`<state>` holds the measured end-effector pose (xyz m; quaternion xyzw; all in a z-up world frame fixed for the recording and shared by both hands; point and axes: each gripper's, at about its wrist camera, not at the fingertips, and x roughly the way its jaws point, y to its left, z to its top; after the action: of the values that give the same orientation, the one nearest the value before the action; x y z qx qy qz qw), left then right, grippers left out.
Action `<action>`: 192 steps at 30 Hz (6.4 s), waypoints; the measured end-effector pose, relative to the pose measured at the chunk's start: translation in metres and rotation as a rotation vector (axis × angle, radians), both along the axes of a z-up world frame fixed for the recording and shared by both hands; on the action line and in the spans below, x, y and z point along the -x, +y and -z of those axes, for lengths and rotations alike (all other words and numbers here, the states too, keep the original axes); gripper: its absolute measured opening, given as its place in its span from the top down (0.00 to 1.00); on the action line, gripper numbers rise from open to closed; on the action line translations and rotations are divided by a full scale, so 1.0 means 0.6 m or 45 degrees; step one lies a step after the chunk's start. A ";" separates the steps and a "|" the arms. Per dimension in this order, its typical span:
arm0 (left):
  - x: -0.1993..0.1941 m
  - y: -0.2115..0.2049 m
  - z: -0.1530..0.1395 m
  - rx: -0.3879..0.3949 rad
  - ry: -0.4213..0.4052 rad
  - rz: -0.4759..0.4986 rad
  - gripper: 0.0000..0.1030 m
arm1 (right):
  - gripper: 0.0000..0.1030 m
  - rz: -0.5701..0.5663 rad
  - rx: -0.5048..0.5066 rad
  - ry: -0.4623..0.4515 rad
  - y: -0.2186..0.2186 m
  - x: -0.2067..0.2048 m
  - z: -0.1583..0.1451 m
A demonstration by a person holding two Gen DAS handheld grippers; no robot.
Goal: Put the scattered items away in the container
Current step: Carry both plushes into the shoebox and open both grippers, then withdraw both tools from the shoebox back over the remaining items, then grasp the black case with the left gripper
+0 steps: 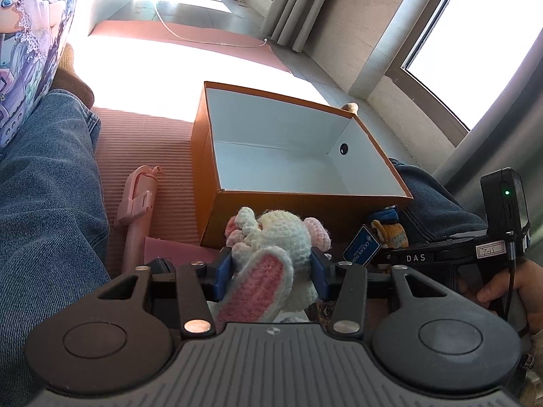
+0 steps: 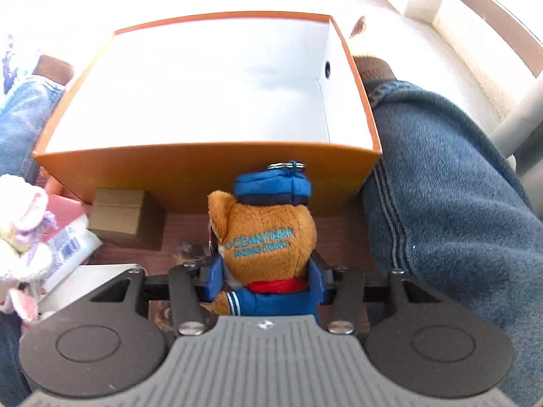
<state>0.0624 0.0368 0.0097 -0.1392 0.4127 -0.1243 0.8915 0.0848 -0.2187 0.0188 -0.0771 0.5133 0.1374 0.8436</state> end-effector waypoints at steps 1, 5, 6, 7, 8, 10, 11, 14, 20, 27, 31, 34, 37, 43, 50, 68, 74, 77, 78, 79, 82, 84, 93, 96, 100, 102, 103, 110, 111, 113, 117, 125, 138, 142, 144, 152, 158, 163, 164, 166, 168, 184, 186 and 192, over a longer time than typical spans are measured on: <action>0.001 0.001 -0.008 0.015 -0.017 0.002 0.47 | 0.49 -0.030 -0.041 -0.031 0.001 0.010 -0.020; 0.000 0.002 -0.041 0.058 -0.093 0.011 0.48 | 0.49 -0.139 -0.189 -0.162 0.002 0.022 -0.095; -0.004 0.001 -0.051 0.064 -0.119 0.015 0.48 | 0.49 -0.158 -0.231 -0.191 0.006 0.023 -0.114; -0.009 0.000 -0.061 0.068 -0.143 0.018 0.48 | 0.49 -0.171 -0.273 -0.217 0.009 0.023 -0.129; -0.014 -0.001 -0.070 0.070 -0.164 0.020 0.48 | 0.49 -0.182 -0.313 -0.241 0.012 0.024 -0.145; -0.028 -0.002 -0.086 0.074 -0.204 0.016 0.48 | 0.49 -0.197 -0.386 -0.294 0.024 0.010 -0.170; -0.037 -0.003 -0.094 0.077 -0.224 0.011 0.48 | 0.49 -0.203 -0.411 -0.314 0.028 0.003 -0.177; -0.068 0.000 -0.110 0.104 -0.292 -0.009 0.48 | 0.49 -0.199 -0.484 -0.366 0.039 -0.014 -0.189; -0.139 0.022 -0.094 0.203 -0.279 -0.037 0.48 | 0.49 -0.141 -0.553 -0.377 0.063 -0.070 -0.175; -0.212 0.027 -0.045 0.262 -0.164 -0.082 0.48 | 0.48 -0.054 -0.560 -0.313 0.073 -0.133 -0.121; -0.231 0.013 -0.010 0.198 -0.097 -0.111 0.48 | 0.48 -0.019 -0.565 -0.241 0.074 -0.159 -0.086; -0.232 -0.009 0.007 0.082 -0.070 -0.104 0.48 | 0.48 0.002 -0.552 -0.189 0.074 -0.170 -0.061; -0.231 -0.029 0.018 -0.014 -0.063 -0.083 0.48 | 0.48 0.023 -0.551 -0.102 0.072 -0.180 -0.035; -0.241 -0.061 0.028 -0.174 -0.018 -0.048 0.47 | 0.48 0.034 -0.528 0.046 0.082 -0.206 0.004; -0.258 -0.075 0.070 -0.271 0.130 -0.045 0.50 | 0.47 0.008 -0.477 0.129 0.088 -0.216 0.028; -0.202 -0.039 0.021 -0.161 -0.065 -0.103 0.34 | 0.46 -0.042 -0.485 0.155 0.118 -0.213 0.039; -0.179 -0.015 0.007 -0.137 -0.093 -0.176 0.34 | 0.46 -0.087 -0.437 0.151 0.147 -0.205 0.042; -0.173 -0.004 0.011 -0.119 -0.078 -0.206 0.34 | 0.45 -0.131 -0.386 0.153 0.167 -0.198 0.044; -0.172 -0.002 0.012 -0.120 -0.075 -0.211 0.34 | 0.45 -0.141 -0.360 0.153 0.172 -0.195 0.046; -0.170 0.000 0.013 -0.124 -0.072 -0.216 0.34 | 0.45 -0.152 -0.339 0.152 0.173 -0.192 0.048; -0.161 0.004 0.014 -0.128 -0.071 -0.230 0.34 | 0.43 -0.167 -0.322 0.138 0.171 -0.185 0.044; -0.155 0.005 0.015 -0.125 -0.074 -0.237 0.34 | 0.42 -0.167 -0.317 0.139 0.170 -0.183 0.041; -0.116 0.018 0.013 -0.101 -0.103 -0.265 0.34 | 0.32 -0.213 -0.286 0.019 0.169 -0.149 0.005; -0.103 0.022 0.011 -0.090 -0.111 -0.268 0.34 | 0.30 -0.252 -0.257 -0.070 0.172 -0.129 -0.011; -0.088 0.025 0.010 -0.093 -0.103 -0.270 0.34 | 0.30 -0.289 -0.259 -0.146 0.173 -0.106 -0.028; -0.082 0.026 0.011 -0.083 -0.090 -0.269 0.34 | 0.30 -0.292 -0.271 -0.162 0.171 -0.099 -0.033; -0.079 0.026 0.012 -0.079 -0.084 -0.270 0.34 | 0.30 -0.294 -0.279 -0.176 0.169 -0.093 -0.037; -0.061 0.025 0.012 -0.089 -0.058 -0.274 0.34 | 0.30 -0.281 -0.319 -0.293 0.146 -0.044 -0.063; -0.058 0.025 0.011 -0.092 -0.057 -0.273 0.34 | 0.30 -0.274 -0.329 -0.311 0.142 -0.037 -0.066; -0.054 0.026 0.010 -0.097 -0.049 -0.275 0.34 | 0.30 -0.250 -0.355 -0.366 0.129 -0.020 -0.074; -0.044 0.028 0.007 -0.120 -0.039 -0.288 0.34 | 0.29 -0.215 -0.361 -0.439 0.107 0.009 -0.085; -0.030 0.018 0.015 -0.124 0.046 -0.205 0.36 | 0.29 -0.202 -0.313 -0.448 0.077 0.054 -0.075; -0.021 -0.023 0.064 -0.416 0.255 -0.097 0.36 | 0.31 -0.211 -0.232 -0.244 0.069 0.089 -0.009; -0.023 -0.044 0.079 -0.537 0.270 -0.071 0.36 | 0.31 -0.224 -0.221 -0.230 0.073 0.090 -0.003; -0.024 -0.054 0.088 -0.628 0.278 -0.063 0.36 | 0.31 -0.219 -0.215 -0.218 0.073 0.088 0.000; -0.025 -0.067 0.105 -0.753 0.291 -0.030 0.33 | 0.31 -0.200 -0.196 -0.194 0.075 0.086 0.006; -0.023 -0.061 0.100 -0.742 0.300 -0.027 0.43 | 0.31 -0.194 -0.189 -0.184 0.076 0.083 0.008; -0.023 -0.065 0.103 -0.791 0.331 -0.011 0.41 | 0.31 -0.199 -0.179 -0.176 0.081 0.082 0.009; -0.022 -0.069 0.104 -0.814 0.329 0.003 0.41 | 0.31 -0.202 -0.177 -0.175 0.082 0.082 0.009; -0.018 -0.080 0.108 -0.862 0.317 0.038 0.43 | 0.31 -0.203 -0.172 -0.172 0.084 0.082 0.011; -0.014 -0.088 0.110 -0.894 0.297 0.070 0.47 | 0.30 -0.200 -0.171 -0.167 0.084 0.081 0.012; -0.010 -0.051 0.072 -0.860 0.193 -0.015 0.82 | 0.31 -0.240 -0.173 -0.125 0.100 0.075 0.020; -0.007 -0.043 0.070 -0.865 0.179 -0.024 0.79 | 0.31 -0.246 -0.177 -0.120 0.103 0.074 0.020; -0.003 -0.004 0.062 -0.716 0.171 -0.041 0.72 | 0.31 -0.270 -0.209 -0.090 0.115 0.069 0.020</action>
<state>0.0645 0.0345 -0.0276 0.0988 0.4868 0.0186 0.8677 0.0434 -0.1497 0.0071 -0.0666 0.4592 0.2645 0.8454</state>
